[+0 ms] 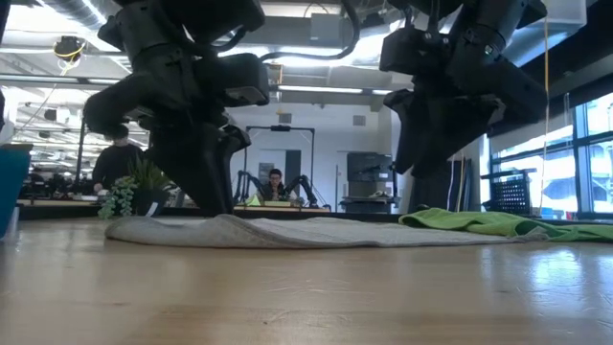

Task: Roll microfiber towels into tight, uniform cylinder then place into a basket
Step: Roll the gray towel

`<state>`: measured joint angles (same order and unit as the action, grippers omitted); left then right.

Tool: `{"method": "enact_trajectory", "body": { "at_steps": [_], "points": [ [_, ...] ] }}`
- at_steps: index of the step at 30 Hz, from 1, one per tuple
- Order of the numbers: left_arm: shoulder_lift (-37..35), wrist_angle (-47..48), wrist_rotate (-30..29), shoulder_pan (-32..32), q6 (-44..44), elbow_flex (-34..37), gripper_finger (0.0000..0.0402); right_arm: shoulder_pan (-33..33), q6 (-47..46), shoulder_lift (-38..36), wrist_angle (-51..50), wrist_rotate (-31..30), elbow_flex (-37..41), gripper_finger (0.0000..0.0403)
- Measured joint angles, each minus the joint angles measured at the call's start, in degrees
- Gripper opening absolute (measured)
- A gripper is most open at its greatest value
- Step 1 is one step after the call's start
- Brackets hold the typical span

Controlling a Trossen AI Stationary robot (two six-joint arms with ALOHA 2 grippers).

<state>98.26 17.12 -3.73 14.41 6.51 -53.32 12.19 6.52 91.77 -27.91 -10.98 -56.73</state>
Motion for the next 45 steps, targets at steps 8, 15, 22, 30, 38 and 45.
{"method": "enact_trajectory", "body": {
  "at_steps": [8, 15, 22, 30, 38, 45],
  "points": [
    [0.0, 0.2, 2.05, 0.0, -2.99, 0.0, 0.0079, 0.0, 0.0, 0.0, 0.33, 0.02, 0.0, 0.0165],
    [0.0, 0.16, 6.6, -0.04, -4.09, 0.0, 0.0069, 0.0, 0.0, 0.0, 0.31, 0.04, 0.0, 0.0165],
    [0.15, -0.2, 7.71, -0.04, -6.39, -0.02, 0.0066, 0.0, 0.0, 0.0, 0.48, 0.04, 0.0, 0.0165],
    [0.59, -0.31, 7.15, -0.24, -9.77, -0.07, 0.0063, 0.0, 0.0, 0.0, 0.51, 0.07, 0.0, 0.0165],
    [0.59, -0.5, 5.99, -0.31, -10.21, -0.07, 0.006, 0.0, 0.0, 0.0, 0.51, 0.07, 0.0, 0.0165],
    [0.57, -0.54, 5.73, -0.31, -13.1, -0.06, 0.006, 0.0, -0.02, 0.0, 0.71, 0.07, 0.0, 0.0165]
  ]
}}
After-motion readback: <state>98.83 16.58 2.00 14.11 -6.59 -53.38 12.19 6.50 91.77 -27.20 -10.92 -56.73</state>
